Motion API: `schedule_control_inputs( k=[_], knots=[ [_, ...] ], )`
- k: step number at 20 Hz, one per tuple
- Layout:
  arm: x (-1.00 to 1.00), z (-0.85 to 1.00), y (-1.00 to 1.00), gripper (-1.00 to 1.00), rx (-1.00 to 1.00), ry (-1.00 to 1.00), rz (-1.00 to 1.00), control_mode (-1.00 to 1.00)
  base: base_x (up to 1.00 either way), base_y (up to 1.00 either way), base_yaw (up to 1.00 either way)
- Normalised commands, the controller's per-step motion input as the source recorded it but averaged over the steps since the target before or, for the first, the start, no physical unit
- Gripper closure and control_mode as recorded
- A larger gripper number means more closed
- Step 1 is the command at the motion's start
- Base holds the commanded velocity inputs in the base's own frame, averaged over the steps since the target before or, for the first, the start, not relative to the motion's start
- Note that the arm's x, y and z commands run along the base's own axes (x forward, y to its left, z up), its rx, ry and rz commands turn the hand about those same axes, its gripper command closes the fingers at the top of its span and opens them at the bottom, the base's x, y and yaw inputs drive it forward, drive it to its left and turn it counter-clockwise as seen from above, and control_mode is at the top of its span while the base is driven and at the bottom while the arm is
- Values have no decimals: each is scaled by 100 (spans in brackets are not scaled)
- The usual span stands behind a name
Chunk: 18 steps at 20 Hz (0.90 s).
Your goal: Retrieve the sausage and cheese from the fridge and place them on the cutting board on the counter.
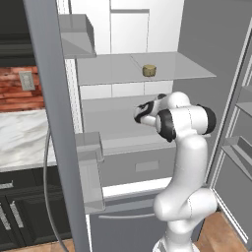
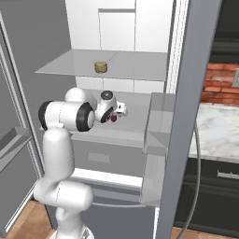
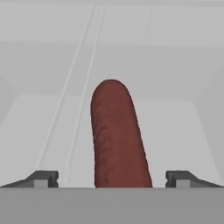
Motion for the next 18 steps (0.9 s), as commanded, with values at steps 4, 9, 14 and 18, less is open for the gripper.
schedule_control_inputs(
  k=[4,9,14,18],
  knots=[
    [-16,-54,4,100,-7,0,0,-100,0,0,0],
    [-5,-39,0,100,-6,0,0,-100,0,0,0],
    [-70,3,0,100,-1,1,0,-100,0,0,0],
    [-100,50,0,100,0,6,5,-100,0,0,0]
  ],
)
